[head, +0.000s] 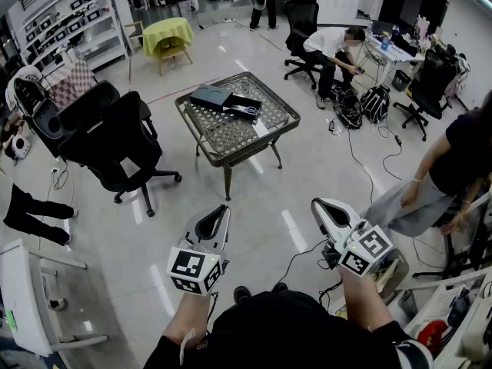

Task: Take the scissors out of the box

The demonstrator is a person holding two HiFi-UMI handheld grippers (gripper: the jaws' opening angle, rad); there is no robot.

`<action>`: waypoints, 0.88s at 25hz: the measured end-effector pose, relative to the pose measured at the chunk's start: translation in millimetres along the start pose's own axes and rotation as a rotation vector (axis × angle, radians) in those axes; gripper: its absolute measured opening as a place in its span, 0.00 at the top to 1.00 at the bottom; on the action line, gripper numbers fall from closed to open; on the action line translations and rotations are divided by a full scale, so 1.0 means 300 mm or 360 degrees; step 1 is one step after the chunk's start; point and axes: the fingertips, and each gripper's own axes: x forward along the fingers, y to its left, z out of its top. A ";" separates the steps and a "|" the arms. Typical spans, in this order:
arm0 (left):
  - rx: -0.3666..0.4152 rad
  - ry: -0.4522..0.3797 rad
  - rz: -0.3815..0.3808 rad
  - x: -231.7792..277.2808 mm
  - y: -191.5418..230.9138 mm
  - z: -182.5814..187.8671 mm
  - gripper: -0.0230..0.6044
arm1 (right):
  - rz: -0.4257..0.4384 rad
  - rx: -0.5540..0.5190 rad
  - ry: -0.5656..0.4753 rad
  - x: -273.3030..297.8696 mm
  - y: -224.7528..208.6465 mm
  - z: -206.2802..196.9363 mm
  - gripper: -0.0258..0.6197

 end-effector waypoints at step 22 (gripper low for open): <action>0.0040 0.0046 0.0036 0.160 -0.158 0.057 0.92 | 0.0072 0.0171 -0.0108 -0.142 -0.179 0.030 0.95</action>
